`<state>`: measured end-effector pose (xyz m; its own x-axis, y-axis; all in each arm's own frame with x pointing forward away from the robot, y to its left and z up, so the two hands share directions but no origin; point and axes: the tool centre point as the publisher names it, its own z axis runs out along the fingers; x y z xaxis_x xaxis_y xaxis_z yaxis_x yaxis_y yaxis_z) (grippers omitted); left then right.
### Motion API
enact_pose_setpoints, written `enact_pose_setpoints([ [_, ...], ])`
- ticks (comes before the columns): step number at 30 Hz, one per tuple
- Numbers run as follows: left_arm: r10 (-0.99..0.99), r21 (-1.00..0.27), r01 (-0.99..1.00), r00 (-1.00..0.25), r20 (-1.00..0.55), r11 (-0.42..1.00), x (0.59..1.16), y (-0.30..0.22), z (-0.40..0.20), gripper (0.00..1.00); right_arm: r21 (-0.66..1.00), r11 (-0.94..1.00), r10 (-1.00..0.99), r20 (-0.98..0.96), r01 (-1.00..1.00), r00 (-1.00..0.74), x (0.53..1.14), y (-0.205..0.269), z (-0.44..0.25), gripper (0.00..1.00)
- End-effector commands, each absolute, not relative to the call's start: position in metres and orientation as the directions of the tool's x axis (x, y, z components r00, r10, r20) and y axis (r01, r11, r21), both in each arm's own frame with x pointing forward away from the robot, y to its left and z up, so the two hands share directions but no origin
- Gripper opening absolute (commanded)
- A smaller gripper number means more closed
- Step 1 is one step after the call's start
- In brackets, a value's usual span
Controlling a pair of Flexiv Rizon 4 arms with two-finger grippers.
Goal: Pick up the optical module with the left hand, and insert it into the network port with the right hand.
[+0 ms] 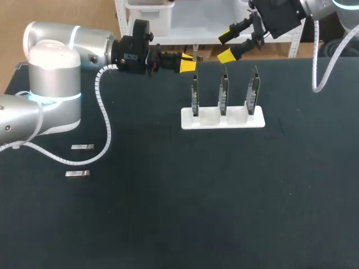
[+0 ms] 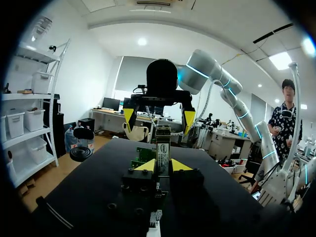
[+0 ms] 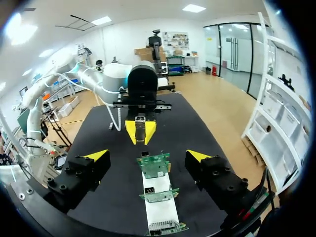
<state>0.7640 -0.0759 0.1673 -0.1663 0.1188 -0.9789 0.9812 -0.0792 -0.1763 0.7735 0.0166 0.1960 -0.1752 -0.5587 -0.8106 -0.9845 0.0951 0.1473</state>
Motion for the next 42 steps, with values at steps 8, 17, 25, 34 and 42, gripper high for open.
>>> enact_pose_setpoints([
  [8, 0.120, -0.176, 0.981, -0.166, -0.979, -0.080, 0.765, -0.076, 0.167, 0.00, 0.159, 0.030, -0.559, -0.816, -0.987, -0.148, 0.789, 0.034, 0.198, 1.00],
  [17, 0.120, -0.176, 0.981, -0.166, -0.979, -0.080, 0.765, -0.076, 0.167, 0.00, 0.169, 0.025, -0.544, -0.825, -0.985, -0.155, 0.791, 0.046, 0.198, 1.00],
  [25, 0.120, -0.176, 0.981, -0.166, -0.979, -0.080, 0.765, -0.076, 0.167, 0.00, 0.192, 0.042, -0.530, -0.827, -0.980, -0.185, 0.788, 0.051, 0.195, 1.00],
  [34, 0.120, -0.176, 0.981, -0.166, -0.979, -0.080, 0.765, -0.076, 0.167, 0.00, 0.198, 0.029, -0.518, -0.835, -0.980, -0.184, 0.784, 0.061, 0.197, 1.00],
  [42, 0.120, -0.176, 0.981, -0.166, -0.979, -0.080, 0.765, -0.076, 0.167, 0.00, 0.210, 0.018, -0.508, -0.840, -0.978, -0.190, 0.778, 0.071, 0.198, 1.00],
])
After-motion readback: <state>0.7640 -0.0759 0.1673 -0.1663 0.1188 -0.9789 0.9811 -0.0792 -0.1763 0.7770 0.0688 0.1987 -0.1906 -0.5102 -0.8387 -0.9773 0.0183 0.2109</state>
